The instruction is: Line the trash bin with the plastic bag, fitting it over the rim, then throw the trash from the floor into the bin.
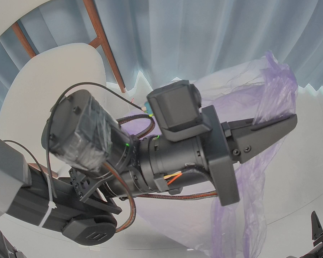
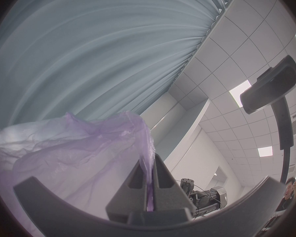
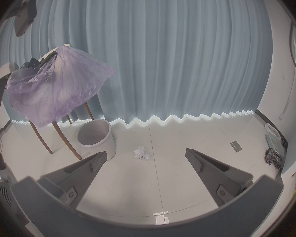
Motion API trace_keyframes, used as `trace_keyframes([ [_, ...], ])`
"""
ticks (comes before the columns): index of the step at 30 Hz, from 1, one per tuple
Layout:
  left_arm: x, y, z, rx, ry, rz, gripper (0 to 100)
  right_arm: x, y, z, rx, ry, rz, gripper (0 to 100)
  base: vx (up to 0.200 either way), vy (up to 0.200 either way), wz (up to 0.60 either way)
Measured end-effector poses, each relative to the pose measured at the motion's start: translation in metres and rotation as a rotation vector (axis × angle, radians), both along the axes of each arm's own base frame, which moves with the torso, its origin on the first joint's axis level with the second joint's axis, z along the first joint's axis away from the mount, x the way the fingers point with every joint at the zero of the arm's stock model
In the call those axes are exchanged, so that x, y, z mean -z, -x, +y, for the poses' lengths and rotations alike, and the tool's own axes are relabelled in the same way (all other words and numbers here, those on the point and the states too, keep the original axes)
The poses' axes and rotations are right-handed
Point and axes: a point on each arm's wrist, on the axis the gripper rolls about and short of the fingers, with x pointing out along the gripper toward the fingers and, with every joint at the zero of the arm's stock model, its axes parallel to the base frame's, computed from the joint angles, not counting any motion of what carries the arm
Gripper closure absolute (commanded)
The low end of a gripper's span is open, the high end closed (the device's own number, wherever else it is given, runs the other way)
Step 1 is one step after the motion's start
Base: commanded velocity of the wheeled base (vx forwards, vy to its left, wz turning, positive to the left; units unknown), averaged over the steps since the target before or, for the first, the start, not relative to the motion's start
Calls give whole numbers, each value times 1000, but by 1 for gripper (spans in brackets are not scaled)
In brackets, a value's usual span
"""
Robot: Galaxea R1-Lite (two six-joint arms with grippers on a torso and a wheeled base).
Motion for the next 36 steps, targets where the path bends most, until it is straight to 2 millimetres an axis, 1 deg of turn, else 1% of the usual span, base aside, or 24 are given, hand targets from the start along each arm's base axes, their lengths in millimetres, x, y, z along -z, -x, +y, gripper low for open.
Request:
trace_keyframes([
  [5, 1, -9, 1, -24, -3, 1, 100, 0, 0, 0, 0, 0, 0, 0, 0, 0, 0],
  [9, 9, -34, 13, -102, -3, -4, 100, 0, 0, 0, 0, 0, 0, 0, 0, 0, 0],
  [13, 23, -67, 33, -209, -25, 9, 100, 0, 0, 0, 0, 0, 0, 0, 0, 0, 0],
  [17, 38, -98, 60, -293, -64, 26, 100, 0, 0, 0, 0, 0, 0, 0, 0, 0, 0],
  [20, 43, -112, 78, -333, -83, 31, 100, 0, 0, 0, 1, 0, 0, 0, 0, 0, 0],
  [22, 43, -116, 84, -349, -82, 30, 100, 0, 0, 0, 0, 0, 0, 0, 0, 0, 0],
  [27, 28, -115, 97, -382, -53, 5, 100, 0, 0, 0, 0, 0, 0, 0, 0, 0, 0],
  [32, 11, -112, 123, -442, -29, -27, 100, 0, 0, 0, 0, 0, 0, 0, 0, 0, 0],
  [36, 1, -107, 136, -469, -47, -3, 100, 0, 0, 0, 0, 0, 0, 0, 0, 0, 0],
])
